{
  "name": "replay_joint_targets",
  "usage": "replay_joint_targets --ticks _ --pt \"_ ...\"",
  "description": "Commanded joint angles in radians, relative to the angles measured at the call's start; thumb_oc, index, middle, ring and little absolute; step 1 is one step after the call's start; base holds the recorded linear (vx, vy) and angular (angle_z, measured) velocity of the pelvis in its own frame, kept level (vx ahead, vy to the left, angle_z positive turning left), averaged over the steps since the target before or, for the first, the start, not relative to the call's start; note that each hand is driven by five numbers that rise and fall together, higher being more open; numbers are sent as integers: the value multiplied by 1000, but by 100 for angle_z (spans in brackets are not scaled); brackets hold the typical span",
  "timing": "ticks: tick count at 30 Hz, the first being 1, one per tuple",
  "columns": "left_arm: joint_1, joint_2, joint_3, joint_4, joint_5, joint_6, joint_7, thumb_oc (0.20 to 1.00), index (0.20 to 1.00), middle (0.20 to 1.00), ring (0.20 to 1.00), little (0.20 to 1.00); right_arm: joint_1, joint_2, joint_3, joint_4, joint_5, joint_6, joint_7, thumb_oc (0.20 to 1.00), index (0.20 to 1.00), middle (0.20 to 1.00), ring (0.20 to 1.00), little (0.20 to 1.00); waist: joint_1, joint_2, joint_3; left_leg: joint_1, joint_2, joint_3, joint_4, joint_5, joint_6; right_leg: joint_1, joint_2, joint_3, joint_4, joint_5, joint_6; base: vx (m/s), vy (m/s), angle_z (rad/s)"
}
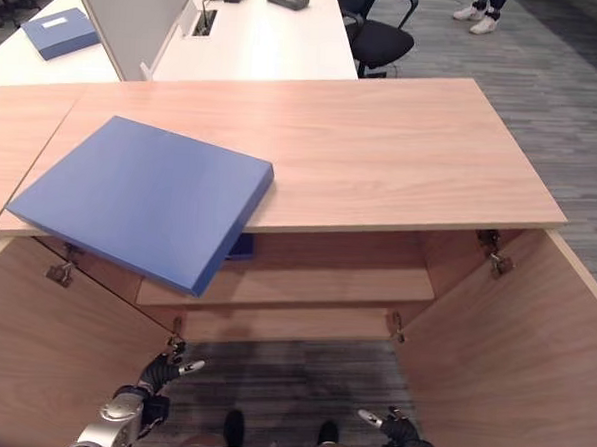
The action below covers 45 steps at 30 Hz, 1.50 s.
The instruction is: Put the empty folder in the office cabinet
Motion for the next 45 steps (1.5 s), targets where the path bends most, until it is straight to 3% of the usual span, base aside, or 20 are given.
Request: replay_joint_targets --ticks 1,11,15,22,32,38,45 --pt "-19 -4 20 8 0 -35 13 1000 1000 1000 1000 1000 -23 -37 4 -13 7 -16 4 1000 1000 1000 1000 1000 22 4 -8 56 72 -17 22 -91 -58 1 -58 11 38 -35 79 0 0 0" --pt "-21 -4 21 21 10 -41 21 1000 1000 1000 1000 1000 -20 -23 15 -19 4 -17 3 1000 1000 1000 1000 1000 26 -2 -24 55 65 -25 2 -91 -55 3 -65 1 19 -23 92 -10 11 -1" --pt "-29 24 23 -14 98 -47 70 1000 1000 1000 1000 1000 -22 -20 14 -24 5 -16 -3 1000 1000 1000 1000 1000 34 -6 -26 50 62 -32 2 -89 -56 5 -66 -1 15 -23 93 -8 -1 0" --pt "107 147 153 -341 388 -72 230 1000 1000 1000 1000 1000 0 -12 -24 -82 8 -61 -30 1000 1000 1000 1000 1000 86 -19 -19 40 67 -59 2 -86 -63 23 -65 -33 13 -33 99 -8 -39 12" --pt "232 191 375 -672 565 -99 394 1000 1000 1000 1000 1000 -11 -18 -33 -72 14 -72 -36 1000 1000 1000 1000 1000 148 -30 -8 18 82 -85 2 -74 -78 28 -53 -71 14 -47 97 -11 -59 10" --pt "227 190 416 -745 599 -98 449 1000 1000 1000 1000 1000 -27 -12 -22 -53 27 -76 -45 1000 1000 1000 1000 1000 160 -26 -1 6 83 -102 2 -66 -84 30 -48 -91 15 -51 93 -7 -44 9" --pt "211 243 451 -837 683 -99 488 1000 1000 1000 1000 1000 -25 -11 -12 -42 27 -80 -50 1000 1000 1000 1000 1000 168 -15 6 -9 84 -119 2 -57 -90 33 -42 -110 15 -58 88 -3 -30 9"
